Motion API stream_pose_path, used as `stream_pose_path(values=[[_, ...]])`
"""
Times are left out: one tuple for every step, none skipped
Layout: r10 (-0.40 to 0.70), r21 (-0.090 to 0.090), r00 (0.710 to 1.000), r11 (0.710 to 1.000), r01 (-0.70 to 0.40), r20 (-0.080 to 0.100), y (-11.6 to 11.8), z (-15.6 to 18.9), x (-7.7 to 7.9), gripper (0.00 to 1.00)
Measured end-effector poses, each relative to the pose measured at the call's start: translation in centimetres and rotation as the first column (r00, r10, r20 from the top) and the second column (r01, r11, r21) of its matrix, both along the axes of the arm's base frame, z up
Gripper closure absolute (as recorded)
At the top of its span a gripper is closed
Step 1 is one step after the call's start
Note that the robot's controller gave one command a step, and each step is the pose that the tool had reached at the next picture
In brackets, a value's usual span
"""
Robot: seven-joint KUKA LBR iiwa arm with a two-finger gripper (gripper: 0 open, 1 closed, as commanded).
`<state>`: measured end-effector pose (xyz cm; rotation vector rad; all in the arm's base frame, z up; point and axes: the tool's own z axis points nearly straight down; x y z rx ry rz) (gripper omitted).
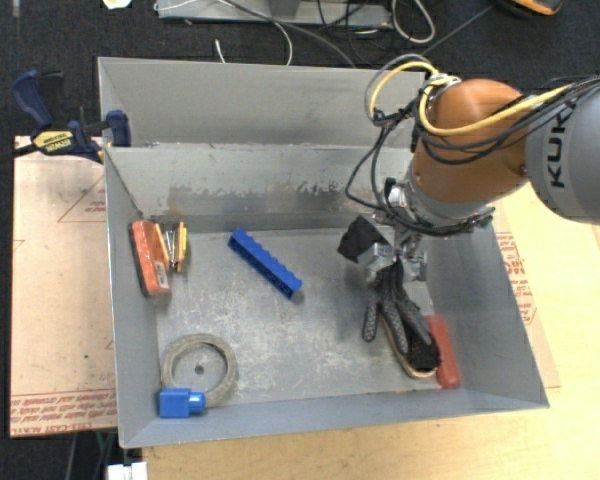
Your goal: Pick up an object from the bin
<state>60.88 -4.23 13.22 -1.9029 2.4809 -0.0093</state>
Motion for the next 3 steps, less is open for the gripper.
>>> stream_pose_path(values=[[-0.004,0.001,1.0,1.0,0.004,0.005,0.0,3.0,0.1,1.0],[-0.005,0.002,1.0,1.0,0.005,0.006,0.1,4.9,0.1,1.0],[-0.005,0.002,1.0,1.0,0.005,0.007,0.1,6.3,0.2,1.0]])
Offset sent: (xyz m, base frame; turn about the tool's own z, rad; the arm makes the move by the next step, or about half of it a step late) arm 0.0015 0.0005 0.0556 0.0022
